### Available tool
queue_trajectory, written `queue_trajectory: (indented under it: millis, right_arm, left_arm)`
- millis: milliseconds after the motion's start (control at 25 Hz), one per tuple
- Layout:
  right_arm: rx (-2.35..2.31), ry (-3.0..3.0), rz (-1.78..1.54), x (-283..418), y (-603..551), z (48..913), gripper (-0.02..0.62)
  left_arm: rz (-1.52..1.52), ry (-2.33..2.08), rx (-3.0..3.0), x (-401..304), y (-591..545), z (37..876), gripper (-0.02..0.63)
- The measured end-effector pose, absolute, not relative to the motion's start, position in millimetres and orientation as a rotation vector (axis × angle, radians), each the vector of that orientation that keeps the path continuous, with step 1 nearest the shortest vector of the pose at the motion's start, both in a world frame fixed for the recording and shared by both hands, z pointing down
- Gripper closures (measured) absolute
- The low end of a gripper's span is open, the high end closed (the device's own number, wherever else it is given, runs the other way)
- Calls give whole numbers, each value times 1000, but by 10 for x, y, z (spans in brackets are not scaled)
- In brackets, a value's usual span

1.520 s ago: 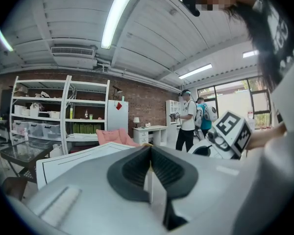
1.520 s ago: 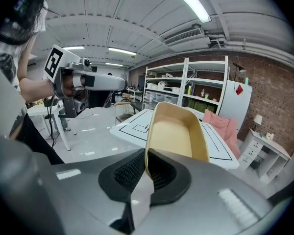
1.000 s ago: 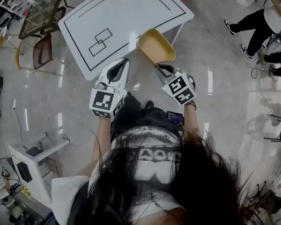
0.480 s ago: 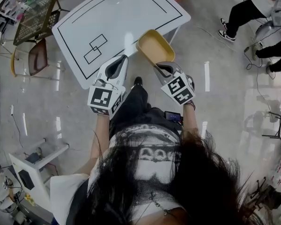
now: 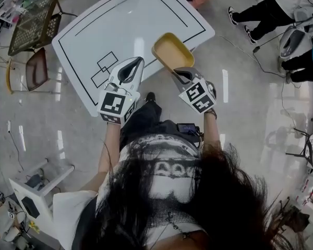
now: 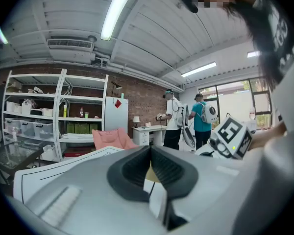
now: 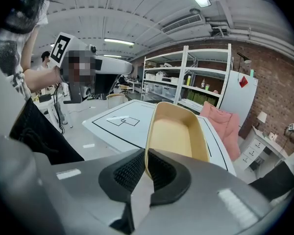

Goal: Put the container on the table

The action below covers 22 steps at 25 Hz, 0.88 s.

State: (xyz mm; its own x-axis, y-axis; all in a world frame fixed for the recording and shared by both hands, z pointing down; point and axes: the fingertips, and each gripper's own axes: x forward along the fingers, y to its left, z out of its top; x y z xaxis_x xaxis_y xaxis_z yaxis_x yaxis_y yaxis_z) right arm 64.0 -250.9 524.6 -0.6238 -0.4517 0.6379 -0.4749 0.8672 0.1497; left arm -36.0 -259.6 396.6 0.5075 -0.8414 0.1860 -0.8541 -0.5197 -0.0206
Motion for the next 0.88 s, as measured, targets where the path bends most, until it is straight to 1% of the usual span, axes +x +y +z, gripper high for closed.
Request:
queue_trajectory:
  millis: [360, 880]
  right_arm:
    - [612, -2247, 14, 417, -3372, 5482, 572]
    - [583, -2085, -13, 452, -4569, 5938, 572]
  left_arm:
    - [238, -1465, 2659, -645, -3300, 4028, 606]
    - [225, -1428, 2643, -919, -3802, 4147, 606]
